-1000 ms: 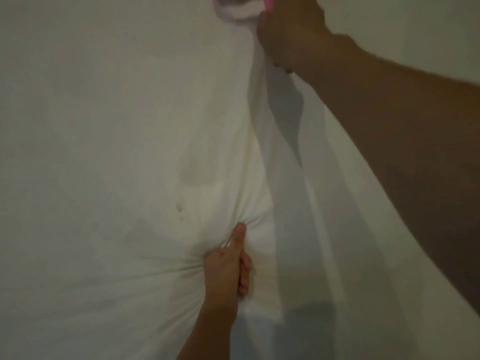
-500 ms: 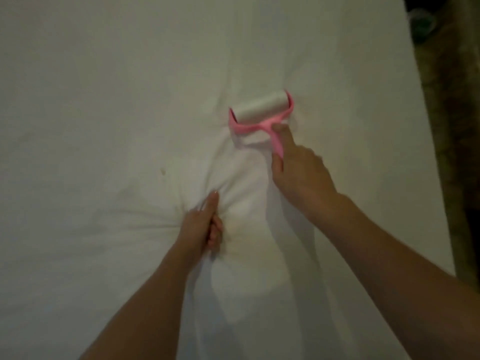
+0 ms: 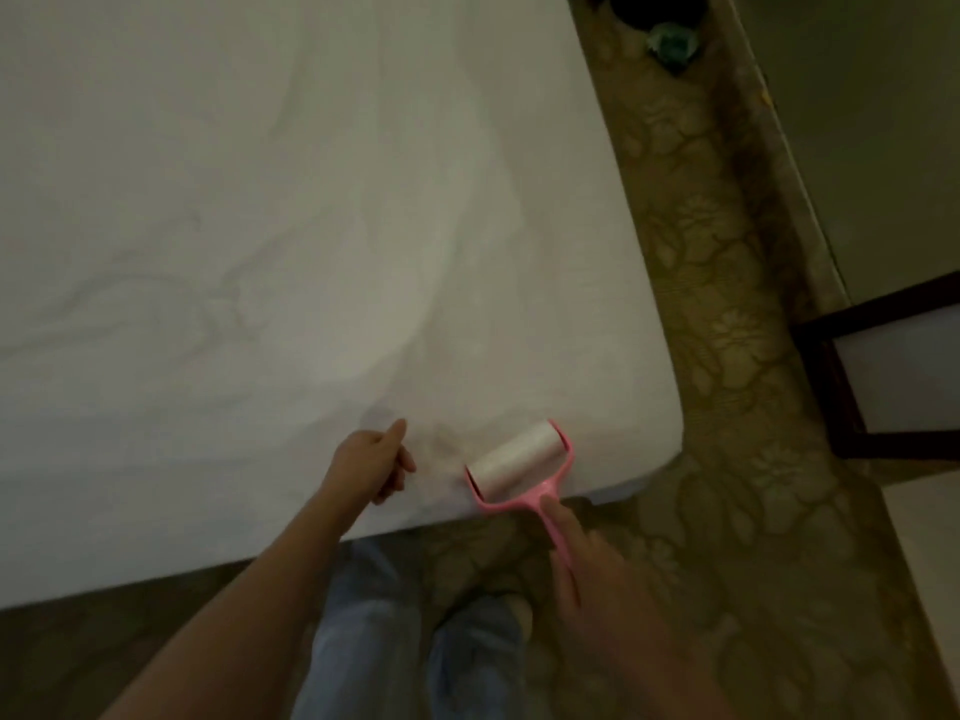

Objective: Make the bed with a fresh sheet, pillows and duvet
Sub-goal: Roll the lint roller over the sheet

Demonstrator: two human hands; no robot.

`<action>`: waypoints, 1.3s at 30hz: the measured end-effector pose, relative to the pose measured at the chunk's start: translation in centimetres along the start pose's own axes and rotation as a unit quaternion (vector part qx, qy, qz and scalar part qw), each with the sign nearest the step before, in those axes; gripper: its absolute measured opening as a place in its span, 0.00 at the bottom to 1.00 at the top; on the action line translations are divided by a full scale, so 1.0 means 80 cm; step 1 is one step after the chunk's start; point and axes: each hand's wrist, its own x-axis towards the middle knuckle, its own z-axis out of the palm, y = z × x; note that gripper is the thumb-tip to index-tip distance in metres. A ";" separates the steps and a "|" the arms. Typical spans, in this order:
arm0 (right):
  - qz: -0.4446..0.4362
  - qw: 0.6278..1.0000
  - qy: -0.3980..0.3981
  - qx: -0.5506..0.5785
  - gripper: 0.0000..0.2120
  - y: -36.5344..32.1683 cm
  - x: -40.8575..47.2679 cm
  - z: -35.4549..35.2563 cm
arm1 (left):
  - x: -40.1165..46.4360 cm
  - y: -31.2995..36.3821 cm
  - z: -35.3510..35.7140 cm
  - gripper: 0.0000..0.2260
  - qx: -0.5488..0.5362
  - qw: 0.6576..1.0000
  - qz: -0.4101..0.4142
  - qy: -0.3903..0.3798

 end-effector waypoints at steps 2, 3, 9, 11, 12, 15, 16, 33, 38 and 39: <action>-0.013 0.999 0.005 0.030 0.28 0.023 -0.031 0.001 | -0.011 0.000 0.014 0.25 0.000 1.000 -0.008 -0.004; -0.019 0.999 0.024 0.016 0.28 0.031 -0.038 0.001 | -0.013 0.003 0.019 0.25 -0.003 1.000 -0.010 -0.001; 0.024 0.991 0.134 0.006 0.23 0.034 -0.023 0.023 | 0.006 0.045 0.016 0.23 -0.055 0.998 0.039 0.014; 0.069 0.995 0.074 0.014 0.26 0.031 -0.012 0.029 | 0.027 0.066 0.010 0.23 -0.091 0.994 0.060 0.026; 0.082 0.994 0.066 0.008 0.26 0.027 -0.009 0.031 | 0.039 0.078 0.007 0.22 -0.120 0.990 0.065 0.033; 0.084 0.995 0.056 0.014 0.25 0.034 0.015 0.043 | 0.080 0.119 0.000 0.22 -0.218 0.972 0.061 0.061; 0.106 0.991 0.056 0.052 0.23 0.037 0.032 0.043 | 0.094 0.134 -0.001 0.22 -0.248 0.965 0.054 0.069; 0.009 0.992 0.128 0.002 0.28 -0.175 0.725 -0.249 | 0.244 0.194 -0.012 0.27 -0.363 0.897 -0.253 0.016; 0.001 0.995 0.097 -0.017 0.15 -0.172 0.757 -0.266 | 0.248 0.197 -0.005 0.27 -0.379 0.889 -0.249 0.065; -0.003 0.995 0.095 -0.020 0.18 -0.170 0.751 -0.264 | 0.245 0.199 -0.006 0.27 -0.380 0.889 -0.247 0.065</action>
